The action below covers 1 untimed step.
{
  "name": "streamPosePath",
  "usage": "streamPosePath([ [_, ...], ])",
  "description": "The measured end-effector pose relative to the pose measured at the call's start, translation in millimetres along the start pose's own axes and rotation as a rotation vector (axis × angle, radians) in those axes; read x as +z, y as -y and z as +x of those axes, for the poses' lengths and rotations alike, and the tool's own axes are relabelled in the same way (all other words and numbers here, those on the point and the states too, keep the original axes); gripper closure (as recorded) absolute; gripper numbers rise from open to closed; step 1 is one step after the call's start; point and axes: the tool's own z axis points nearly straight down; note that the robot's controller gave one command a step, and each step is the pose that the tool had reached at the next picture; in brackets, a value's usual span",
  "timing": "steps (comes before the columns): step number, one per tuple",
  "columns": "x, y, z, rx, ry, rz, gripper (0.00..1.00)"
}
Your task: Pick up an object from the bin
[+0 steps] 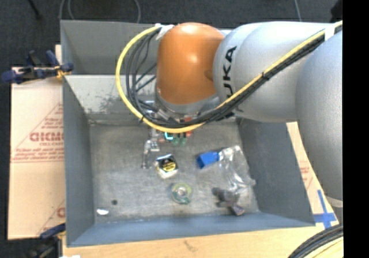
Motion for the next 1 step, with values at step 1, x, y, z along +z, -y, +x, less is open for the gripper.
streamPosePath([
  [1,125.1,94.5,7.6,-0.295,0.014,-0.002,0.00],
])
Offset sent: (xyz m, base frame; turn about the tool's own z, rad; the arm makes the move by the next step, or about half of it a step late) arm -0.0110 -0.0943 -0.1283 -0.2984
